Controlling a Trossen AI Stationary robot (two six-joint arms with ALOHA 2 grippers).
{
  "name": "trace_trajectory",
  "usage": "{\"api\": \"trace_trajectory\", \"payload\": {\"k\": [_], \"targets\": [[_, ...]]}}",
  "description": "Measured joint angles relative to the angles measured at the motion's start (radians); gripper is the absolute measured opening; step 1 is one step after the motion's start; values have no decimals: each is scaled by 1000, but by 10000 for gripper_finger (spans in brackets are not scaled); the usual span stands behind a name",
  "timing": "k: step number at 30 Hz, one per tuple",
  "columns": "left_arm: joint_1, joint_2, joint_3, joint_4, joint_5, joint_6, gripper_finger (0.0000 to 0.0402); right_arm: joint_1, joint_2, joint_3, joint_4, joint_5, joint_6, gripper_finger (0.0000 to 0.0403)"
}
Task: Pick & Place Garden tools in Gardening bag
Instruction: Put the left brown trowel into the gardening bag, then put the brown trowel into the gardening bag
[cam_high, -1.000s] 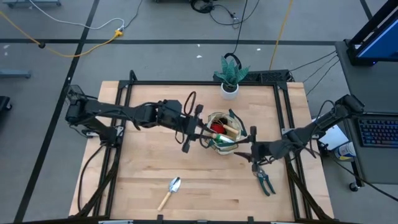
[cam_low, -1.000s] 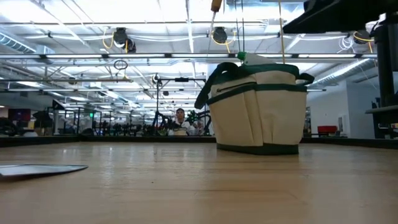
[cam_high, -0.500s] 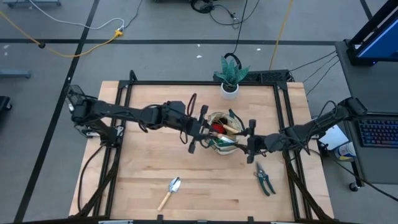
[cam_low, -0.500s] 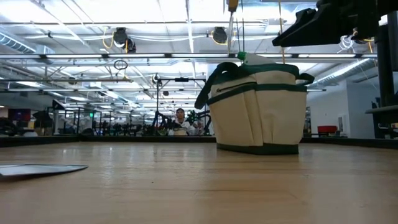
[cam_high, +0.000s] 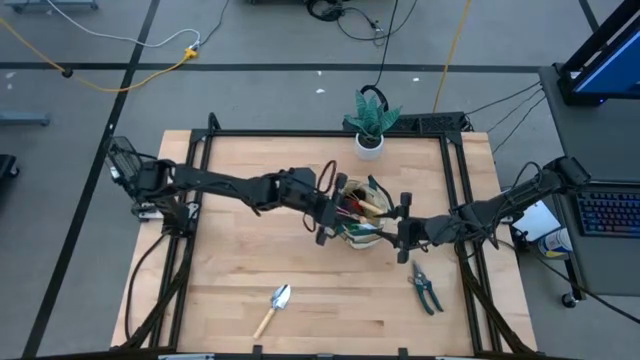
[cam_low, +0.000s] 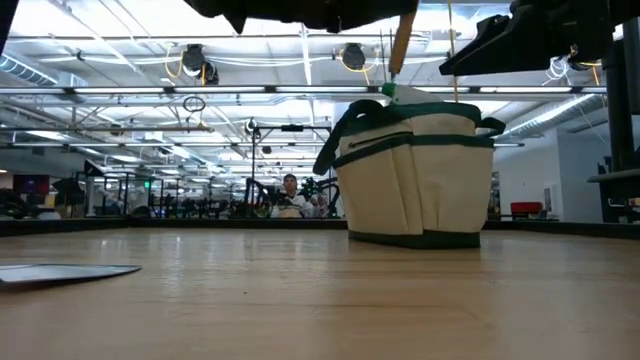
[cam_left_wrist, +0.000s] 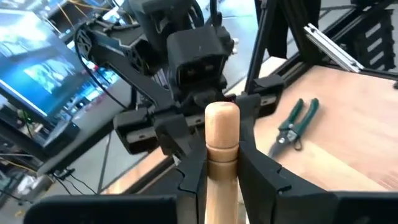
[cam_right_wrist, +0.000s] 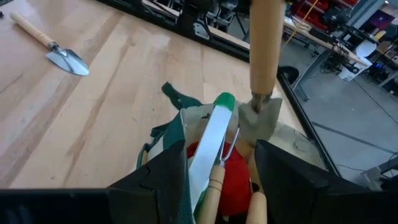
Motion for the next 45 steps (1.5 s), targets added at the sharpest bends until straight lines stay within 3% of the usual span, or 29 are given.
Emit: {"api": "trace_trajectory", "payload": {"k": [10, 26, 31, 38, 45], "targets": [[50, 22, 1, -64, -13, 22, 72, 1, 0, 0, -15, 0, 5, 183], [73, 21, 1, -282, 5, 215, 72, 1, 0, 0, -28, 0, 11, 183], [73, 21, 1, -304, -1, 187, 74, 1, 0, 0, -30, -1, 36, 183], [73, 21, 1, -309, -88, 178, 128, 1, 0, 0, -30, 0, 50, 183], [68, 21, 1, -307, -89, 183, 186, 1, 0, 0, -30, 0, 50, 183]]}}
